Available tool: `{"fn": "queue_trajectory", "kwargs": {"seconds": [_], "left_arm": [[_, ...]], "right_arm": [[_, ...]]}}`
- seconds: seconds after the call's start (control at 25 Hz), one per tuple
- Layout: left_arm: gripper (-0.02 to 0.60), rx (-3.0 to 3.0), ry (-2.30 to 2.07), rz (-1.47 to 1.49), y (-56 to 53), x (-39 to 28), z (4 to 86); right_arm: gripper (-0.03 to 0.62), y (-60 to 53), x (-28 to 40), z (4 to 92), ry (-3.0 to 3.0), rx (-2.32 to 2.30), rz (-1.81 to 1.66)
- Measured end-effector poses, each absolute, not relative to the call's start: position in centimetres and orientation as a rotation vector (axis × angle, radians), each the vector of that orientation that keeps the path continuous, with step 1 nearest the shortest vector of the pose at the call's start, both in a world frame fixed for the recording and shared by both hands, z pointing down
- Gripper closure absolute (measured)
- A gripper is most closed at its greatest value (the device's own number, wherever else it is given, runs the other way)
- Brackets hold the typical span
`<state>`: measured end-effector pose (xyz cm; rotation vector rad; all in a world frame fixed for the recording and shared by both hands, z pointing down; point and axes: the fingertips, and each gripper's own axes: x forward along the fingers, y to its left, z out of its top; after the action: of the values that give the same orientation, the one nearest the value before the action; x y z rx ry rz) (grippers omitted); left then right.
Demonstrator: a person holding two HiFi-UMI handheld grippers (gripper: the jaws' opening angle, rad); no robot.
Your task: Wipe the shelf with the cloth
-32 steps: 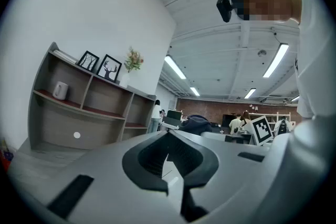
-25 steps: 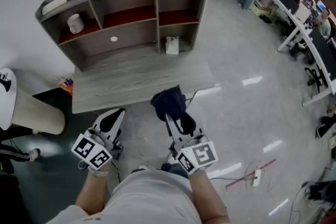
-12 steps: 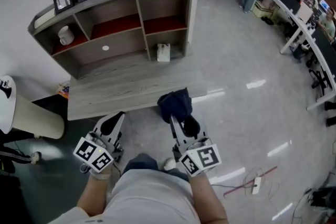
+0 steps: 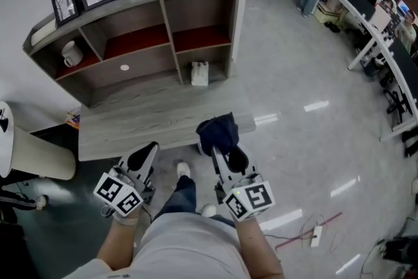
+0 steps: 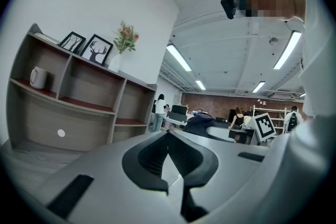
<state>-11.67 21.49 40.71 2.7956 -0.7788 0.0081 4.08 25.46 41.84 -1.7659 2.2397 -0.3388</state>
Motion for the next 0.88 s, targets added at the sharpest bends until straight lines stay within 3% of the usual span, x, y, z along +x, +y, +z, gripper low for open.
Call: {"fn": "queue_trajectory", "kwargs": {"seconds": [0.88], "left_arm": [[0.566,2.842,-0.712,-0.007,-3.0,-13.6,38.5]], "right_arm": [[0.456,-1.9,4.4,39.6,2.142,-1.794,-0.354]]}}
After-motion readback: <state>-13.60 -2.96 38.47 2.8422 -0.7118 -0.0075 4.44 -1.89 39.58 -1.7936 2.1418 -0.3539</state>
